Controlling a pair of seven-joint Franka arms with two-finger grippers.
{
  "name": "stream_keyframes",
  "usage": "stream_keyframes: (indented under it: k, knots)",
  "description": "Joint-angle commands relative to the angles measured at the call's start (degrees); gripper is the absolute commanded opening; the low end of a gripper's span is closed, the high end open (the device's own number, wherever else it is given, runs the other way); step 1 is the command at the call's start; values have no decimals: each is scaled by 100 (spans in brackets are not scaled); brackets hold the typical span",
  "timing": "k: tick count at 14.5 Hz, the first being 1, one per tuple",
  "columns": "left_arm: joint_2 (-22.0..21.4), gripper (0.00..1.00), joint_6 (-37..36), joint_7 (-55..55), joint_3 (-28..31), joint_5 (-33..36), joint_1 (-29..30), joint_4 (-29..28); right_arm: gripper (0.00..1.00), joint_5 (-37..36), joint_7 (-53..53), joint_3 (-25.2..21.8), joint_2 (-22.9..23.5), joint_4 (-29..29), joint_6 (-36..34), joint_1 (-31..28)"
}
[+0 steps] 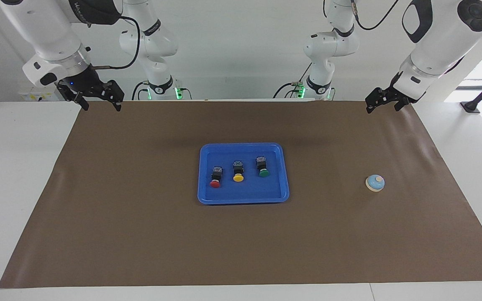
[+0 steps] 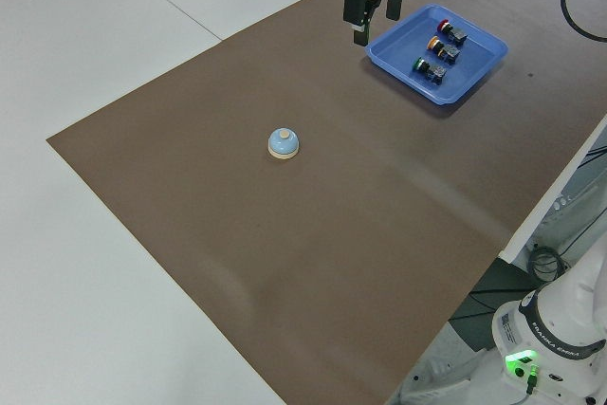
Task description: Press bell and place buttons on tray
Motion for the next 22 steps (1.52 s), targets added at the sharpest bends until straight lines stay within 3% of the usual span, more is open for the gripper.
stream_keyframes:
  k: [1, 4, 8, 15, 22]
  knots:
    - [-151, 100, 123, 35, 22, -18, 9, -143, 100, -3, 62, 89, -47, -18, -45, -102]
    - [-134, 2, 370, 1, 31, -18, 27, -134, 100, -3, 44, 80, -56, -27, -107, -102]
    - [-143, 0, 405, -122, 31, -27, 27, -204, 100, -3, 44, 81, -64, -36, -107, -76]
    - [-3, 0, 677, -202, 40, -300, 545, -178, 100, -3, 44, 81, -64, -35, -107, -85]
    - [1007, 0, 1757, -219, 49, -282, 545, -257, 100, -3, 44, 80, -64, -36, -107, -85]
